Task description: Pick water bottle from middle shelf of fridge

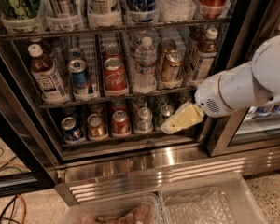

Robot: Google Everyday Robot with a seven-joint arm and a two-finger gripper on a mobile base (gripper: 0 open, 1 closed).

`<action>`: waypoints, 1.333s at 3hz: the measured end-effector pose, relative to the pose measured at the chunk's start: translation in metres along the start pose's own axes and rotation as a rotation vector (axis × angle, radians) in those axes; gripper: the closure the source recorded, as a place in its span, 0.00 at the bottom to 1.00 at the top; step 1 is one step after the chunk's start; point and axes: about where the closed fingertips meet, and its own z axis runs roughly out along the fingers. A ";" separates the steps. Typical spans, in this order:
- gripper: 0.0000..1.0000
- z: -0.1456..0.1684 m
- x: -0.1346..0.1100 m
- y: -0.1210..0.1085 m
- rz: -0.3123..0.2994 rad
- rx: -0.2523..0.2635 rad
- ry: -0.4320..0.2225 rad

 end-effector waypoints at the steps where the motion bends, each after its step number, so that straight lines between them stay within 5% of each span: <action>1: 0.00 0.026 -0.013 -0.002 0.017 0.006 -0.073; 2: 0.00 0.045 -0.038 0.003 0.015 -0.020 -0.154; 3: 0.00 0.044 -0.039 0.002 0.020 -0.010 -0.164; 4: 0.00 0.052 -0.042 0.001 0.116 0.008 -0.243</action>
Offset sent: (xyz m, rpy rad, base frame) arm 0.0520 0.0745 -0.0046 0.2249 -0.1106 0.0389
